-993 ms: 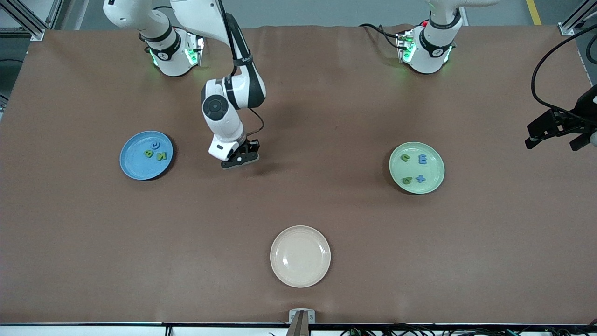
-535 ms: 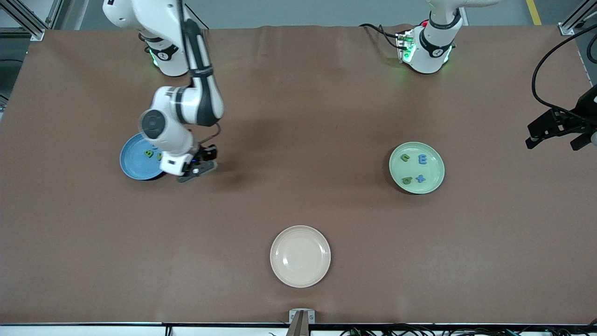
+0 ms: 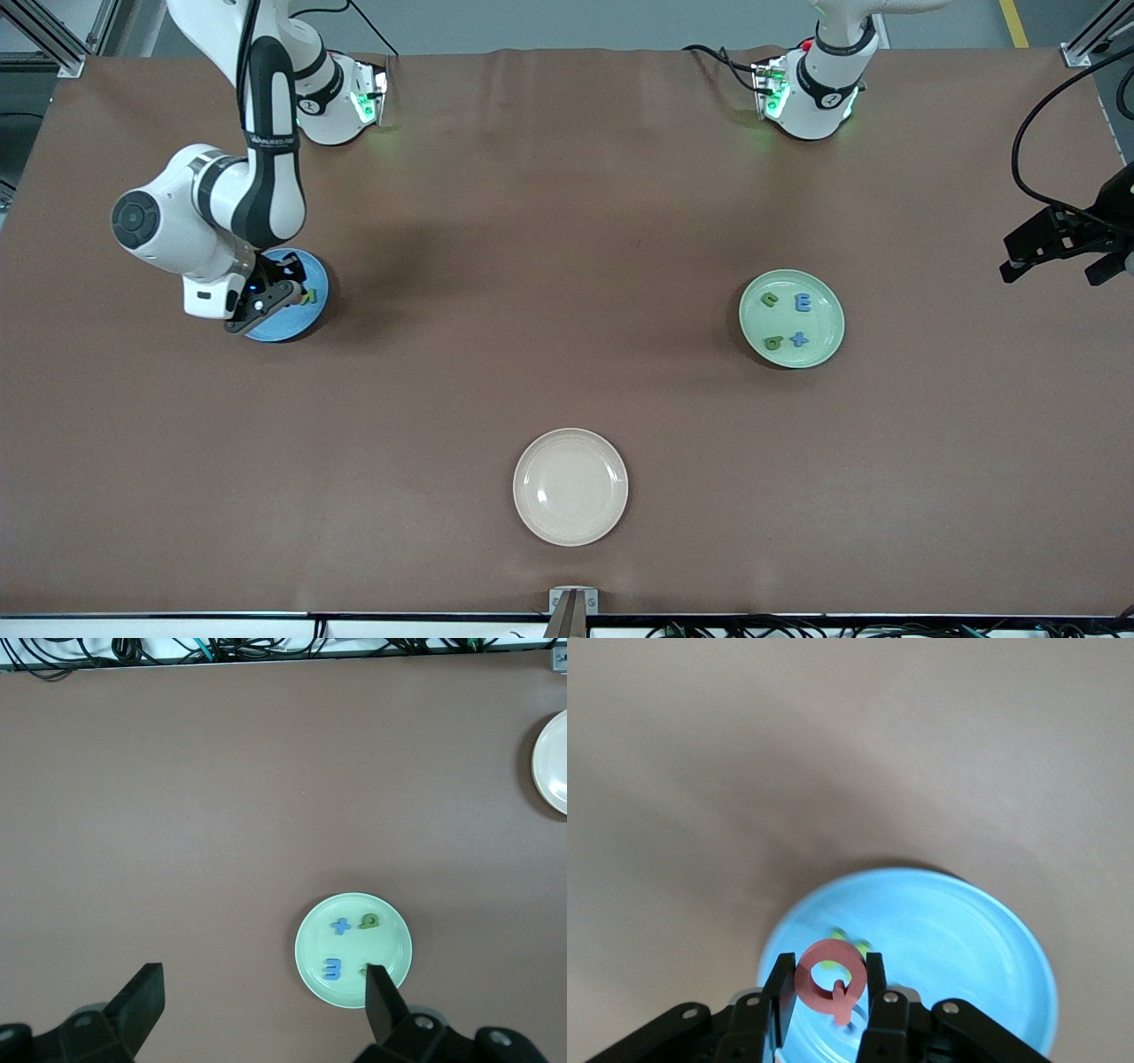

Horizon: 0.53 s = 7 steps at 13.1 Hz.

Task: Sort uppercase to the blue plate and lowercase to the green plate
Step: 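Carry the pink Q with the right gripper over the blue plate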

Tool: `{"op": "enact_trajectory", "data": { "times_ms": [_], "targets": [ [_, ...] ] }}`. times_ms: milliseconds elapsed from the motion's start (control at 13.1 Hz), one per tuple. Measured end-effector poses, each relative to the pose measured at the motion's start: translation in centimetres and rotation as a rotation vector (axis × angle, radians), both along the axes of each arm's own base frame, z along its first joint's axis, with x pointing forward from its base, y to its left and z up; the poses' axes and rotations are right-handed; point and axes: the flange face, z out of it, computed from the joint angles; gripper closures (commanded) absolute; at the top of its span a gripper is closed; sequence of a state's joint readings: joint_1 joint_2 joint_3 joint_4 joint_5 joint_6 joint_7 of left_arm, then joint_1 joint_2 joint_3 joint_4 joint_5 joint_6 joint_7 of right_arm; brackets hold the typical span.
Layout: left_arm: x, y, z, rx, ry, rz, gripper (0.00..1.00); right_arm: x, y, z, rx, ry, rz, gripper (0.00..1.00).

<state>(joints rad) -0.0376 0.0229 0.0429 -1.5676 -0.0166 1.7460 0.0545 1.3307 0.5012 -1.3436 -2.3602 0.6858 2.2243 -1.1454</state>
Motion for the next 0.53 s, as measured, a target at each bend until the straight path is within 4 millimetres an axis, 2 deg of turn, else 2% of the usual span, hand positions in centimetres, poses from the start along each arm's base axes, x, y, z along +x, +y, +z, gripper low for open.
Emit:
{"op": "enact_trajectory", "data": {
  "times_ms": [153, 305, 382, 535],
  "targets": [
    [0.0, 0.0, 0.0, 0.000, 0.000, 0.000, 0.00, -0.3, -3.9, -0.5, -0.038, -0.019, -0.010, 1.00],
    [0.0, 0.0, 0.0, 0.000, -0.001, 0.000, 0.00, -0.7, -6.5, -1.5, -0.043, -0.012, -0.023, 1.00],
    [0.0, 0.0, 0.0, 0.000, -0.001, 0.000, 0.00, -0.7, -7.1, -2.1, -0.050, -0.016, -0.030, 1.00],
    [0.0, 0.0, 0.0, 0.000, -0.001, 0.000, 0.00, -0.7, -7.0, -3.4, -0.053, -0.013, -0.027, 1.00]
  ]
}}
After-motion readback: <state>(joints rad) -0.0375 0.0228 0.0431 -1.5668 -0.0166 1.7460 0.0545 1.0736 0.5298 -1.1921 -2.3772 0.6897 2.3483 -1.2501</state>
